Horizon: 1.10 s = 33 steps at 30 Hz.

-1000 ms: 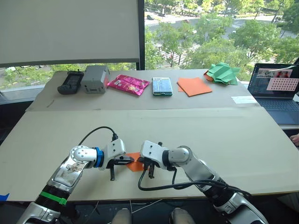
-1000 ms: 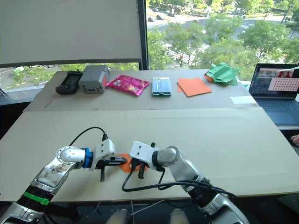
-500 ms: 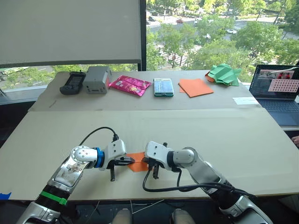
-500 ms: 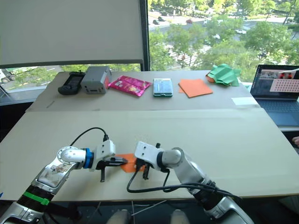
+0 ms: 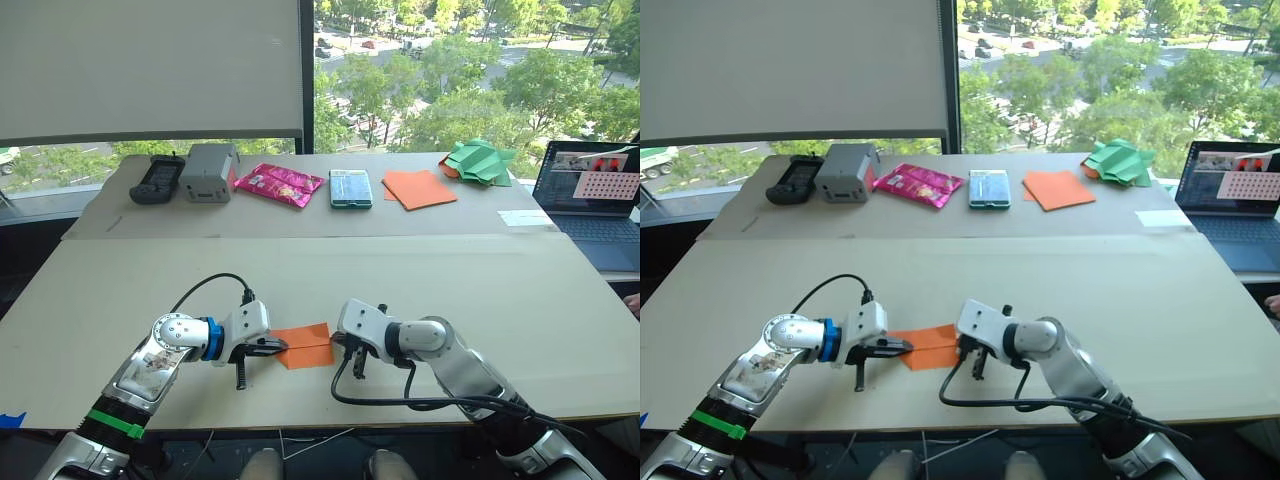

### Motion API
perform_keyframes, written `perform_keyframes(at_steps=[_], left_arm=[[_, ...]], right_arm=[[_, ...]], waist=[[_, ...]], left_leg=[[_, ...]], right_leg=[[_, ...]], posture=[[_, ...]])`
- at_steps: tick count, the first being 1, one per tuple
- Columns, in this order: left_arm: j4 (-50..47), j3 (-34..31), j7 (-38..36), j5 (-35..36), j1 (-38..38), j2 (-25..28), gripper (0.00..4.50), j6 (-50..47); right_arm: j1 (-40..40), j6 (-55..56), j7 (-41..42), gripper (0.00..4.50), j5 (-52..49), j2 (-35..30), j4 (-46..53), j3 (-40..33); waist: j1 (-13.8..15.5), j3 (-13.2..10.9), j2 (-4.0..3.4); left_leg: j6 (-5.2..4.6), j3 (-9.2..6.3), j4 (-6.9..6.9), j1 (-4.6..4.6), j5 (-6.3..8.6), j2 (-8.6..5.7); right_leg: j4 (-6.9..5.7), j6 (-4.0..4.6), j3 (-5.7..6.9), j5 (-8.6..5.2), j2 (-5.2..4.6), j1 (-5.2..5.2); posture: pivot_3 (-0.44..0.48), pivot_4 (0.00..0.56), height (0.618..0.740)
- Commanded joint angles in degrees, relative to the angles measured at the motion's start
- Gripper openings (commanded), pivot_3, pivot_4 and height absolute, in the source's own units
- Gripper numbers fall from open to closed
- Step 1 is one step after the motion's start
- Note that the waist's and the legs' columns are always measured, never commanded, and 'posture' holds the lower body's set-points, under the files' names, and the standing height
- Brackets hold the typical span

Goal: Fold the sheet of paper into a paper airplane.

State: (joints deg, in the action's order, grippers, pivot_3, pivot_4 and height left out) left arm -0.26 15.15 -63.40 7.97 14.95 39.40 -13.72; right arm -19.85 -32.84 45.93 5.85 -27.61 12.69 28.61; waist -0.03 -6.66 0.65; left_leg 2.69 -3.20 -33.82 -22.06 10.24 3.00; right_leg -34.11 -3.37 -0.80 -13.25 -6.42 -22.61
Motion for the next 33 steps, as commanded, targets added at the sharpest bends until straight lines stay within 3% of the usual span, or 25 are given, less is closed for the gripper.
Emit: perform_keyframes(at_steps=[1,10,14,24,33], left_arm=[[2.0,1.3,-0.4,-2.5,-0.9,1.4,0.0,-0.8],[2.1,1.1,-0.5,-2.5,-0.8,1.5,0.0,-0.5],[2.2,1.2,-0.5,-2.5,-0.6,1.4,0.0,-0.4],[0.7,1.2,-0.3,-2.2,0.1,1.0,0.0,-0.8],[1.8,3.1,0.7,-3.6,1.8,-1.9,0.0,-1.0]], right_arm=[[2.1,-4.1,-0.3,0.03,0.6,-1.5,-2.1,-0.2],[2.2,1.9,0.7,0.03,-11.9,3.8,10.0,-10.4],[1.3,2.3,0.8,0.03,-11.4,5.2,9.3,-6.5],[-3.5,1.0,-3.6,0.03,-2.6,6.6,-5.0,0.0],[-3.0,-4.4,-1.2,0.03,-1.2,4.6,-5.1,3.9]], waist=[[0.0,0.0,0.02],[-0.2,-0.5,-0.12],[-0.4,-0.5,-0.09],[-0.6,-0.5,-0.05],[-0.2,-0.4,-0.01]], left_leg=[[0.0,0.01,0.0,-0.01,0.0,0.0],[-0.01,0.0,0.03,-0.24,-0.01,0.0],[-0.01,-0.02,0.05,-0.22,0.0,0.01],[-0.01,0.0,0.04,-0.27,-0.01,0.0],[-0.02,0.0,0.01,-0.22,-0.01,0.0]], right_leg=[[0.01,0.0,0.0,0.0,-0.01,0.0],[-0.02,-0.03,0.01,0.01,0.03,-0.23],[-0.01,-0.03,0.02,0.01,0.05,-0.24],[0.0,-0.03,0.01,0.01,0.03,-0.29],[-0.02,-0.03,0.01,0.01,0.04,-0.17]], posture=[[0.0,0.15,0.706],[0.0,0.15,0.706],[0.0,0.15,0.706],[0.0,0.15,0.706],[0.0,0.15,0.706]])
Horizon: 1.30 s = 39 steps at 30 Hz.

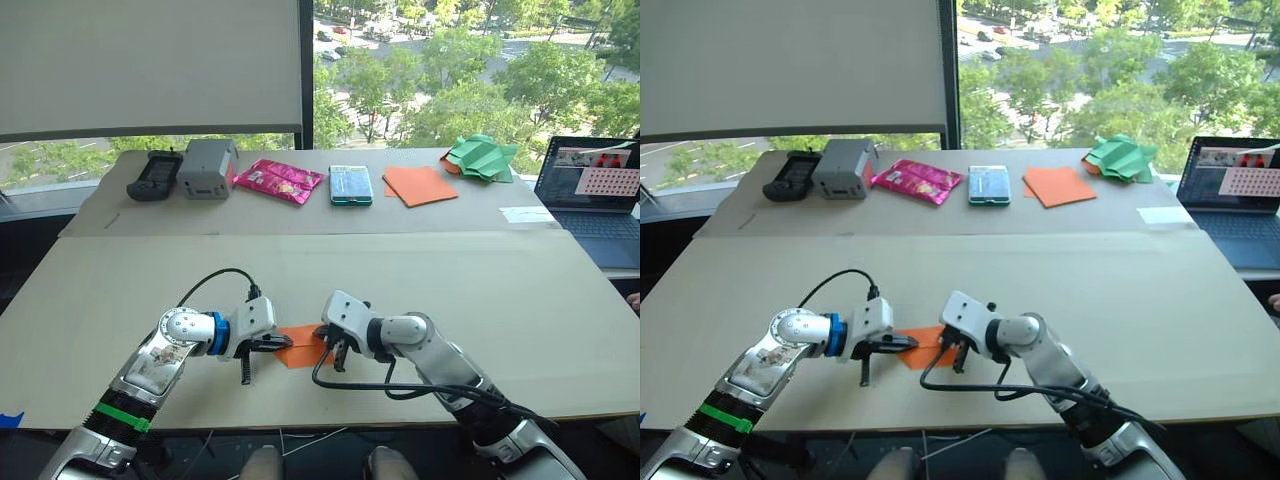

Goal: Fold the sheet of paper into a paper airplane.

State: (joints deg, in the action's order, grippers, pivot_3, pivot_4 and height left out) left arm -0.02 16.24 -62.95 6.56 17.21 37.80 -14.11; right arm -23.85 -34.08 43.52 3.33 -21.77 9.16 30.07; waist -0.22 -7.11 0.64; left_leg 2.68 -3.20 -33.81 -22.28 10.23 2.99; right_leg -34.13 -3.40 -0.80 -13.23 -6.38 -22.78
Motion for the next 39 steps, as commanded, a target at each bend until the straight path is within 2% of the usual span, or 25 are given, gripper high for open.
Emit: perform_keyframes(at_steps=[1,18,39], left_arm=[[1.7,2.3,0.1,-2.3,-0.6,-0.2,0.0,-0.8],[5.3,1.4,-0.5,-3.4,-5.2,4.5,0.0,2.2],[1.9,-6.3,1.1,-1.0,-14.6,9.5,0.0,0.7]], right_arm=[[0.8,-3.5,1.1,0.03,1.4,-1.2,-1.6,2.4],[0.2,-4.4,0.5,0.03,1.9,-0.9,-2.1,3.1],[-1.4,-3.5,0.3,0.03,1.8,-0.2,-4.4,3.6]], waist=[[0.0,0.0,-0.03],[-0.8,0.2,-0.14],[-1.6,0.3,-0.38]], left_leg=[[0.0,0.0,0.0,0.01,0.0,0.0],[0.01,-0.01,0.07,0.24,0.01,0.02],[0.12,-0.01,0.23,0.44,0.08,0.05]], right_leg=[[0.0,0.0,0.0,0.0,0.0,0.02],[-0.01,0.0,0.0,0.0,0.0,0.11],[0.0,0.03,0.01,-0.02,-0.06,0.06]], posture=[[0.0,0.15,0.706],[0.0,0.15,0.706],[0.0,0.15,0.706]])
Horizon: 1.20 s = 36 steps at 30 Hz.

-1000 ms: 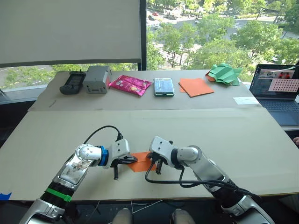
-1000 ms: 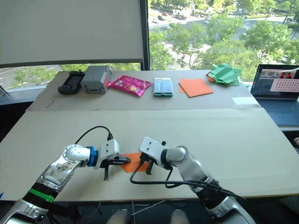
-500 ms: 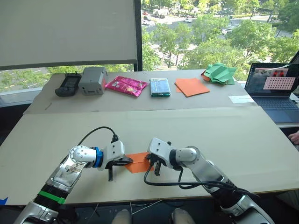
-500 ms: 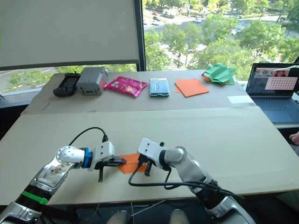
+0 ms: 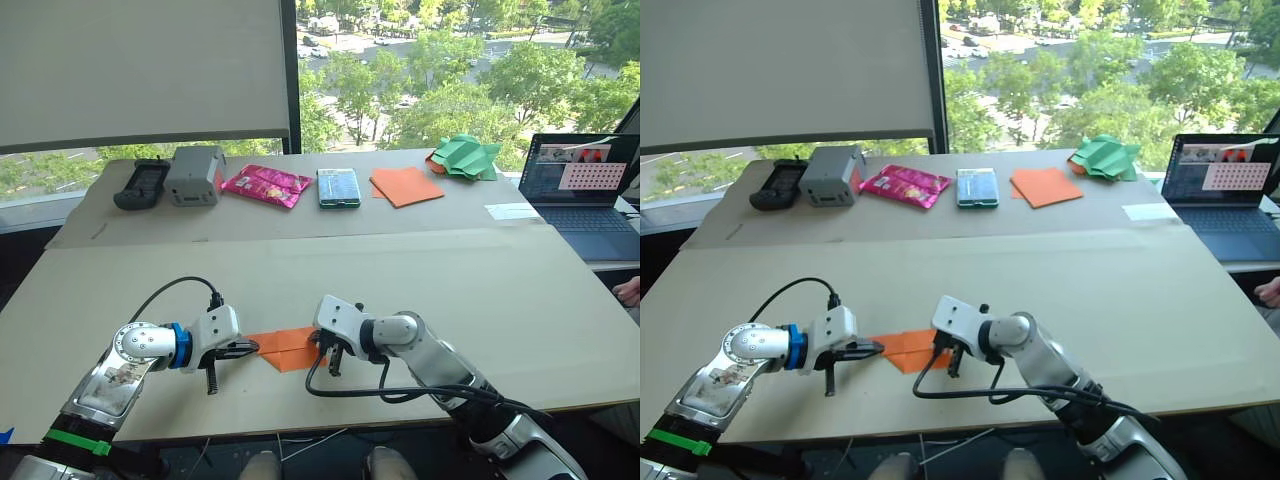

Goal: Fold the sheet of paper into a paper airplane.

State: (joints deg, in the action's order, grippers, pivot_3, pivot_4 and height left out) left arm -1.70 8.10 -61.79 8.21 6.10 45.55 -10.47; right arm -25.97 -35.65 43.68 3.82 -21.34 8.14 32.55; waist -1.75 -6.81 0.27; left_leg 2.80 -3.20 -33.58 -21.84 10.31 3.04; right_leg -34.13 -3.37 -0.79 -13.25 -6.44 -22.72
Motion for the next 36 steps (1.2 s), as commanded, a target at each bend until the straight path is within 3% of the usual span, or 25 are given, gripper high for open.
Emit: perform_keyframes(at_steps=[1,7,16,20,25,36], left_arm=[[3.6,1.6,0.1,-2.6,-3.5,1.8,0.0,-2.9],[2.1,-1.4,0.3,-0.2,-1.9,1.6,0.0,-4.0],[-11.0,-13.2,0.9,13.2,-6.7,2.0,0.0,-15.9],[-14.8,-17.5,1.1,17.6,-9.4,1.9,0.0,-19.2],[-15.8,-18.5,1.3,20.0,-11.2,1.2,0.0,-20.5],[-17.9,-20.1,3.3,24.3,-12.4,0.3,0.0,-23.0]], right_arm=[[0.7,-1.8,0.2,0.03,1.4,-0.6,-3.5,1.1],[0.3,-0.8,0.3,0.03,0.2,0.4,-2.2,-0.1],[0.2,-4.2,-0.3,0.03,-5.6,0.5,10.5,-8.2],[-0.2,-12.9,-0.5,1.23,-12.4,2.1,16.3,-14.5],[-1.8,-15.7,-1.0,2.94,-16.0,2.6,12.3,-18.5],[-3.5,-12.2,3.8,2.94,-21.1,4.0,-1.0,-19.1]], waist=[[-0.1,0.0,-0.01],[-0.3,0.0,0.03],[-0.5,-0.7,0.57],[0.2,-0.8,0.83],[0.9,-1.0,0.81],[0.9,-1.2,0.82]], left_leg=[[0.0,0.0,0.02,0.0,0.0,0.0],[0.01,0.0,0.25,-0.01,0.0,-0.01],[-0.06,-0.01,0.31,-0.45,-0.04,0.0],[-0.05,-0.01,0.45,-0.42,-0.03,0.02],[-0.02,0.02,0.44,-0.4,-0.02,0.01],[-0.03,0.03,0.43,-0.55,-0.02,-0.01]], right_leg=[[0.0,0.0,0.0,0.0,0.0,-0.02],[0.02,0.01,0.0,0.0,0.0,-0.14],[-0.03,-0.01,0.0,0.04,0.07,-0.56],[0.03,-0.01,0.03,0.04,0.08,-0.53],[0.1,0.01,0.03,0.02,0.02,-0.54],[0.07,0.05,0.03,0.02,0.02,-0.85]], posture=[[0.0,0.15,0.706],[0.0,0.15,0.706],[0.0,0.15,0.706],[0.0,0.15,0.706],[0.0,0.15,0.706],[0.0,0.15,0.706]])
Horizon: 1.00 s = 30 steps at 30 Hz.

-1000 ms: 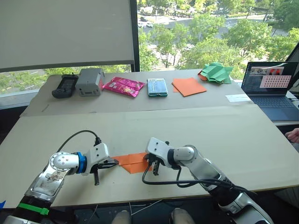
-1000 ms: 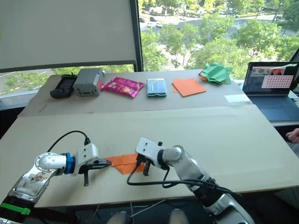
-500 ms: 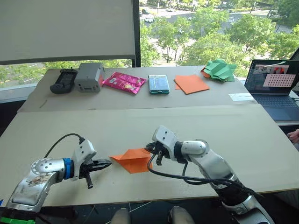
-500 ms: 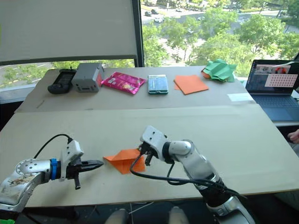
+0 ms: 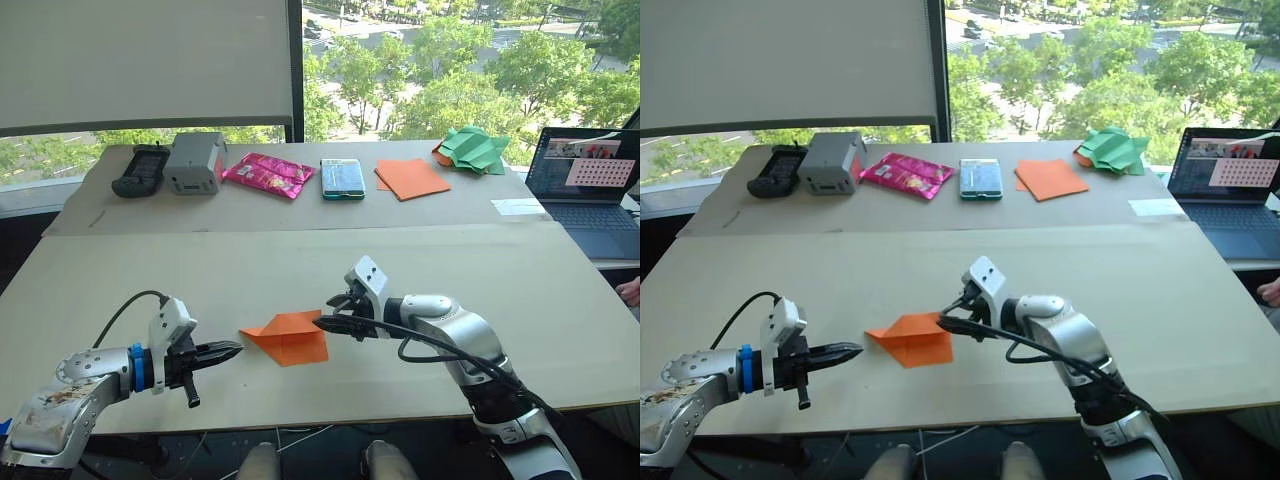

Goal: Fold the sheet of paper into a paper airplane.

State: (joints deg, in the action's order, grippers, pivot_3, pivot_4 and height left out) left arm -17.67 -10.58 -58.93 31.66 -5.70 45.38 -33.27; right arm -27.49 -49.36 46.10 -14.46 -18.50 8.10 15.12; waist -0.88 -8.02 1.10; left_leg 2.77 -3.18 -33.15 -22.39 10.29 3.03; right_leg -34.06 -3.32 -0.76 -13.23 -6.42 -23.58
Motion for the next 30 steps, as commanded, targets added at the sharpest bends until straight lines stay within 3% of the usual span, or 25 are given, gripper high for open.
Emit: perform_keyframes(at_steps=[1,9,13,18,30], left_arm=[[-2.0,-1.4,0.5,0.7,-0.8,0.6,0.0,-0.2],[-3.3,-1.6,1.6,1.1,-1.7,0.5,0.0,-0.5],[-3.4,-1.3,1.8,0.7,-2.5,0.3,0.0,0.1],[-2.4,-1.3,1.4,0.0,-3.6,0.2,0.0,1.9],[1.8,-0.3,0.2,-0.9,-2.0,0.2,0.0,5.1]], right_arm=[[-2.2,1.4,1.5,2.94,-3.5,1.4,-1.7,-2.0],[-2.4,1.9,3.5,2.94,-4.5,1.2,-3.1,-0.5],[-2.0,2.0,3.5,1.79,-4.3,1.3,-3.0,-0.2],[-1.2,2.2,3.3,0.03,-4.1,1.4,-2.2,0.5],[-0.5,2.8,1.9,0.03,-5.3,1.2,1.0,-1.1]], waist=[[0.0,0.0,-0.01],[0.1,0.0,0.01],[0.1,0.0,0.0],[0.1,0.0,-0.01],[0.1,0.0,-0.01]], left_leg=[[-0.01,0.0,0.0,0.0,-0.01,0.0],[-0.04,-0.04,0.0,0.11,-0.02,0.02],[-0.02,-0.04,-0.01,0.11,-0.01,0.02],[-0.01,-0.04,-0.01,0.1,-0.01,0.03],[-0.01,-0.04,-0.01,0.08,-0.01,0.02]], right_leg=[[-0.02,0.01,-0.01,0.02,0.03,0.01],[-0.03,0.06,-0.03,0.09,0.12,0.22],[-0.01,0.06,-0.03,0.08,0.11,0.21],[-0.01,0.07,-0.03,0.08,0.1,0.12],[-0.02,0.07,-0.03,0.08,0.1,0.12]], posture=[[0.0,0.15,0.706],[0.0,0.15,0.706],[0.0,0.15,0.706],[0.0,0.15,0.706],[0.0,0.15,0.706]])
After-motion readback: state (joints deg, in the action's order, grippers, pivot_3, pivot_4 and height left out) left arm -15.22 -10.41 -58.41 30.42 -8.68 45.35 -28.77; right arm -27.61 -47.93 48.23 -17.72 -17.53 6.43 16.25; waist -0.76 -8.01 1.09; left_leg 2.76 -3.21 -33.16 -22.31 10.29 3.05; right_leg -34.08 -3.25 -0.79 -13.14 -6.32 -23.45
